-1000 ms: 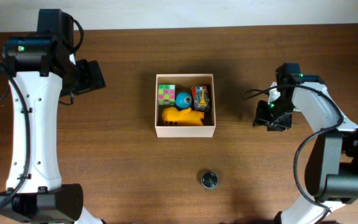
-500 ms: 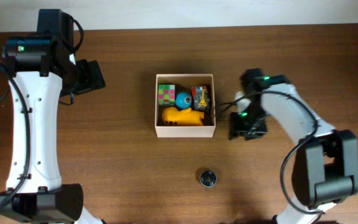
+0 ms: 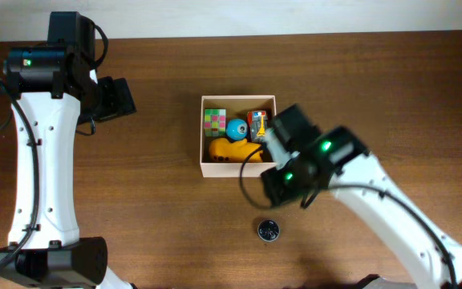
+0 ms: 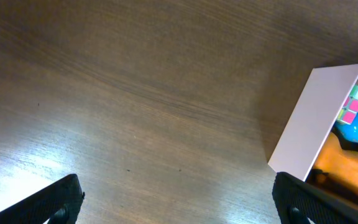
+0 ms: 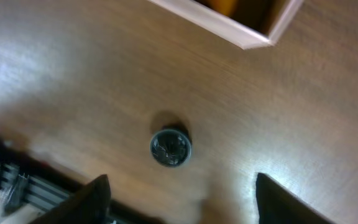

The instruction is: Pack container

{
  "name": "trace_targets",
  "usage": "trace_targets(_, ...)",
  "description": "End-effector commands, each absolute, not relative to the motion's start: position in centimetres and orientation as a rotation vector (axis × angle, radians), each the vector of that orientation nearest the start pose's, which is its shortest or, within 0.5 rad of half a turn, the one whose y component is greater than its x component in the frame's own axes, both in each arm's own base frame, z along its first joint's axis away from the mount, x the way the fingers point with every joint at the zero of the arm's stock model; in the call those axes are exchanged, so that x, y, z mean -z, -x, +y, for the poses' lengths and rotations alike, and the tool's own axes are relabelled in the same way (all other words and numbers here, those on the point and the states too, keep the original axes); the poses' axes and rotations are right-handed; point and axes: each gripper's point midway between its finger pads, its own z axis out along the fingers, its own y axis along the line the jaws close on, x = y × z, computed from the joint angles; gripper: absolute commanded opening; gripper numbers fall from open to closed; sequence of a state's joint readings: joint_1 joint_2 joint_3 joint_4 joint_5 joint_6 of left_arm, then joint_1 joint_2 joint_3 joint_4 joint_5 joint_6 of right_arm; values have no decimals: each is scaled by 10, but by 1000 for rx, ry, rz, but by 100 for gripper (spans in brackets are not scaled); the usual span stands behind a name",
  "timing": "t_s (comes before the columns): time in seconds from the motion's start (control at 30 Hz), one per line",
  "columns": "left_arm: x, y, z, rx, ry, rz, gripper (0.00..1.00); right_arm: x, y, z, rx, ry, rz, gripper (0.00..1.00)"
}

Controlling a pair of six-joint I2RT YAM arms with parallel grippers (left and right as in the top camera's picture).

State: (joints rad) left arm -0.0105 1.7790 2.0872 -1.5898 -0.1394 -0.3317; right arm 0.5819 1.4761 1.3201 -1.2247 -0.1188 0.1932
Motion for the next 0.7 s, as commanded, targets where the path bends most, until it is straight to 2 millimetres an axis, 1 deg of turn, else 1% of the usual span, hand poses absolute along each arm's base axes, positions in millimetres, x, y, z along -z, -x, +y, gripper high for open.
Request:
trace_targets(0.0,-276,-358,23,-134,467,2773,99,-132,-219,184,-105,588,2930,73)
trace_targets(0.03,-276,-358,23,-134,467,2773,99,-122,-215,186,-98,597,2937,73)
trace_targets(0.13,-276,-358,23,-135,467,2773,99,-98,-209,182,-84,568,2961,77)
trace_targets(0.2,-276,-358,23,-134,467,2773,99,-85,-206,177,-80,545,2985,81)
trace_targets(0.27,-276,-358,23,-134,467,2773,99,-75,-199,173,-88,541,3013,82)
trace_targets(0.37,-276,-358,23,-134,467,2773,99,-65,-193,176,-141,557,3028,82)
trace_targets(0.53,-276,-358,23,-134,467,2773,99,-54,-195,182,-187,550,3020,81)
trace_targets(0.67,-276,-358,23,-134,467,2773,99,-40,-190,182,-182,557,3055,73)
